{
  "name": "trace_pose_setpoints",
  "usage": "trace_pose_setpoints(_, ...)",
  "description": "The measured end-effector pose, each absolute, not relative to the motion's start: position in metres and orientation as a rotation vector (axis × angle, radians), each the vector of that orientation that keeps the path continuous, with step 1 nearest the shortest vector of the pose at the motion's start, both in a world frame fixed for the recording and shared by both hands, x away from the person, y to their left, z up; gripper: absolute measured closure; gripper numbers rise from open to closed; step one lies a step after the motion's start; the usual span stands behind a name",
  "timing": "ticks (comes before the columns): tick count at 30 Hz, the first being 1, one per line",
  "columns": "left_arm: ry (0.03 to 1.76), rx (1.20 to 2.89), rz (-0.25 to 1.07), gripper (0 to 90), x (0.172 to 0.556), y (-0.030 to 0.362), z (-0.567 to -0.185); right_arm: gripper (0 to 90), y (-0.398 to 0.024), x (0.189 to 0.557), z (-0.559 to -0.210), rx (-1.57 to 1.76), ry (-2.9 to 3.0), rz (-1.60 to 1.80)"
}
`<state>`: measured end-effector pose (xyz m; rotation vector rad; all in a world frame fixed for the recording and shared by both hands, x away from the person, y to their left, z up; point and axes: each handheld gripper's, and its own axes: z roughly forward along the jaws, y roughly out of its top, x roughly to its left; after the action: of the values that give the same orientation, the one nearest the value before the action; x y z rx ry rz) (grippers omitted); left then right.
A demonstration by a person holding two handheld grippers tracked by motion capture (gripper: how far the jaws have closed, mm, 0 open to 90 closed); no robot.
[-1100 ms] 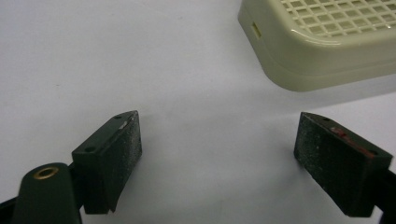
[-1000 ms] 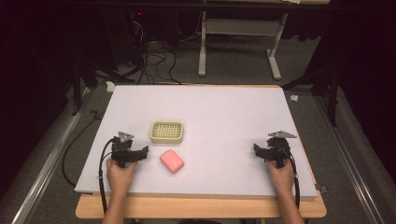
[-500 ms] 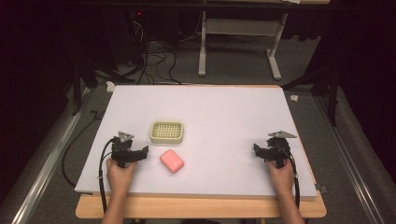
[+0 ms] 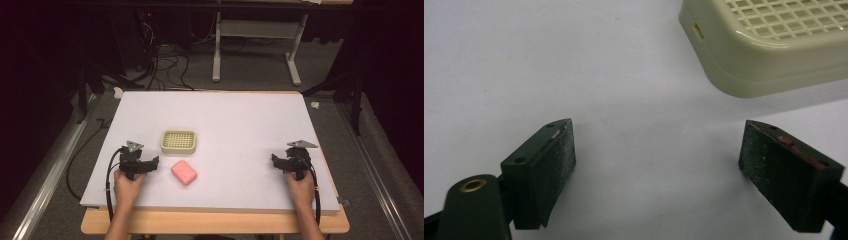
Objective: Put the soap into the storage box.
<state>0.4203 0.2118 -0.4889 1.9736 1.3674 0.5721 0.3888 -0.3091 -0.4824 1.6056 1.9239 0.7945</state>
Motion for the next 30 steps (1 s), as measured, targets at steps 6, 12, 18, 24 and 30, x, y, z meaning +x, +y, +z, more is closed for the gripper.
trace_pose_setpoints(6,1.371,1.972,0.565,15.2,0.421,0.212,-0.489,21.9,-0.309,0.389,-0.482,1.604,1.926,0.795)
trace_pose_setpoints(12,1.396,1.95,0.55,15.5,0.421,0.212,-0.488,21.1,-0.309,0.389,-0.483,1.599,1.93,0.8)
trace_pose_setpoints(18,1.403,1.933,0.517,15.5,0.419,0.215,-0.486,20.0,-0.309,0.389,-0.483,1.591,1.937,0.801)
trace_pose_setpoints(24,1.367,1.914,0.516,15.2,0.413,0.213,-0.479,19.4,-0.309,0.389,-0.483,1.587,1.942,0.798)
trace_pose_setpoints(30,1.28,1.912,0.515,15.5,0.403,0.21,-0.467,18.7,-0.308,0.389,-0.483,1.588,1.946,0.797)
